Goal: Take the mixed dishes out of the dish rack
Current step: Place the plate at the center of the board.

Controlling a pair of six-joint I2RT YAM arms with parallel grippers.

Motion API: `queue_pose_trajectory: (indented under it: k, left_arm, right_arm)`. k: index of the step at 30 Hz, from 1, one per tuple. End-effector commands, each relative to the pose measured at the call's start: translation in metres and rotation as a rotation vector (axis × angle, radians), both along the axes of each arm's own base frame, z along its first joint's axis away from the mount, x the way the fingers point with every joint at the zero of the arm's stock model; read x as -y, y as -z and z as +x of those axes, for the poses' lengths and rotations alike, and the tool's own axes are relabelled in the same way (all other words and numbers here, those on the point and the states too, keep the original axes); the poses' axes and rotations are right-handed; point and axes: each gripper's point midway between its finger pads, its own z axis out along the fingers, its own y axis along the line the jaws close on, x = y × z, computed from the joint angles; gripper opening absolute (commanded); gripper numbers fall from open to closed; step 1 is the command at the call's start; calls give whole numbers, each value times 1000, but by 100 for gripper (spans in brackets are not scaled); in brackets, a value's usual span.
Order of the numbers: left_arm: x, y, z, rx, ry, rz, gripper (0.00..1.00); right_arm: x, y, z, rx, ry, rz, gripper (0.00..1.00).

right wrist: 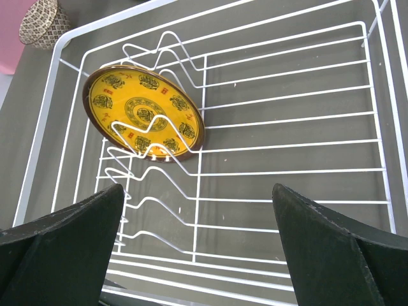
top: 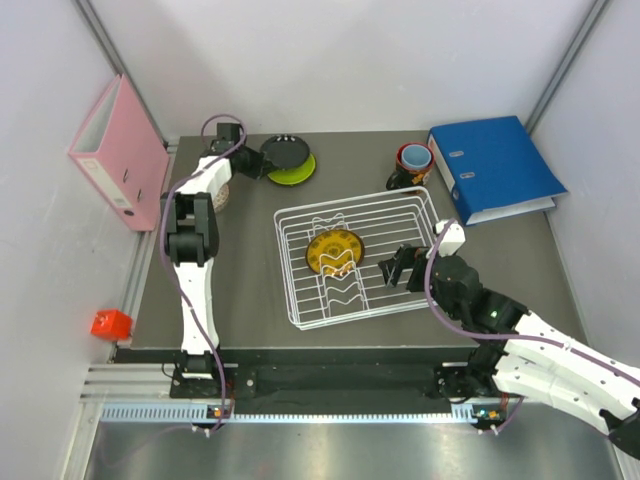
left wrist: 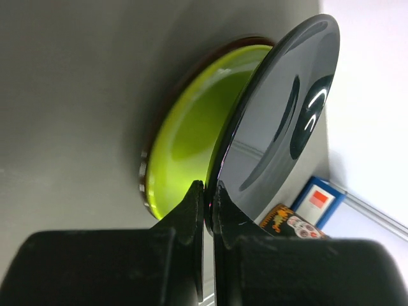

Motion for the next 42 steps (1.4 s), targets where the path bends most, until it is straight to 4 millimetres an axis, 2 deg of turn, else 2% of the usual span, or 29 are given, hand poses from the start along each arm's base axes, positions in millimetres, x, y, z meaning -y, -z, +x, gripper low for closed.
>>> queue_pose_trajectory:
  k: [1,11,15,16,21,24,25,26,27,28,30,32,33,34,37,40,42]
  left_arm:
    - [2,10,1,5,19,-9,0]
    - [10,16,-2,12,62,-42,2]
    - [13,8,-3,30,79,-47,22]
    - [12,4,-3,36,81,-46,31]
    - [11,-10,-8,53,88,-36,50]
    - [10,-27,-10,78,90,-29,58]
    - [8,-42,-9,107,87,-23,60]
    - [8,-53,-8,128,86,-17,82]
    - [6,-62,-7,150,82,2,91]
    - [6,-82,-7,192,81,12,99]
    - [6,-109,-5,245,76,8,99]
    - [6,-144,-5,311,80,7,99]
    - [6,-153,-6,330,80,10,99]
    - [8,-172,-10,365,83,12,99]
    - [10,-201,-20,415,93,31,99]
    - [13,-208,-29,423,115,49,99]
    - [13,-195,-33,401,121,56,99]
  right_arm:
    - [-5,-21,6,41,6,46,100]
    - [-8,-18,8,35,1,40,100]
    - [-9,-14,9,29,2,43,100]
    - [-11,-14,8,28,-5,44,100]
    - [-13,-11,9,23,-7,47,100]
    - [-14,-13,9,24,-12,54,100]
    - [-15,-13,9,25,-13,58,100]
    - [-14,-14,9,26,-11,61,100]
    - [-15,-15,8,26,-11,66,100]
    - [-16,-15,8,26,-15,72,100]
    - [-17,-17,8,26,-17,82,100]
    - [-17,-20,8,31,-20,91,100]
    - [-17,-22,7,33,-20,94,100]
    - [-17,-22,7,33,-21,95,100]
    - [-15,-23,6,36,-20,100,100]
    - [-13,-22,3,33,-19,105,100]
    - [-12,-22,2,33,-17,113,99]
